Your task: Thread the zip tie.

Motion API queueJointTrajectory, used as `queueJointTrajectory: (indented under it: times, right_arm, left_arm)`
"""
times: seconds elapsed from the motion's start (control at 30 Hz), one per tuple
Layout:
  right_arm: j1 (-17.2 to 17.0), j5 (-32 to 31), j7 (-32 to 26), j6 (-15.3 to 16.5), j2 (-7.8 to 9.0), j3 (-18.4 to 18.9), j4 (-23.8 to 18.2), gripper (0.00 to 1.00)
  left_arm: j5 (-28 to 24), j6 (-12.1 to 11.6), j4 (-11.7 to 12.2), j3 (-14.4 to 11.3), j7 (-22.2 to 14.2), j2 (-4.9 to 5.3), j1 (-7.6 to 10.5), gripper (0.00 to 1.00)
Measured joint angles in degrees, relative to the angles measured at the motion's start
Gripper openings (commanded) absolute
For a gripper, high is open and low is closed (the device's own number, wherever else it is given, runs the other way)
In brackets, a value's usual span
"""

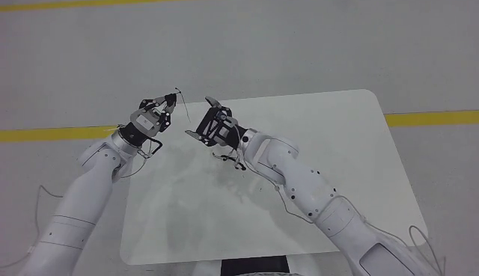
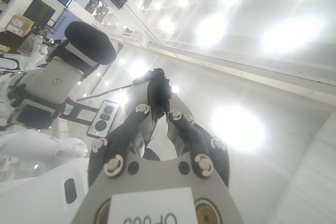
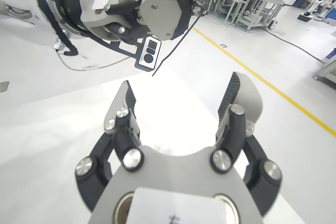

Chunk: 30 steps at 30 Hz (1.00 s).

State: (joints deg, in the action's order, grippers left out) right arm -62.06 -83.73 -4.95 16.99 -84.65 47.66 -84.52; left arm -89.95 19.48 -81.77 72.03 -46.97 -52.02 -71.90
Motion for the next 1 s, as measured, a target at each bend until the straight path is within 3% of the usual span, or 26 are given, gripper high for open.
queueJointTrajectory:
  times: [0.5, 1.0]
  right_arm:
    - [2.63, 1.35, 1.02, -4.01, -1.56, -1.66, 2.16, 0.33]
    - [0.48, 0.07, 0.50, -5.55, -1.58, -0.63, 0.64, 0.34]
  left_arm:
    - [0.00, 0.00, 0.00, 0.00, 0.00, 0.00, 0.00, 0.00]
    - [0.00, 0.00, 0.00, 0.00, 0.00, 0.00, 0.00, 0.00]
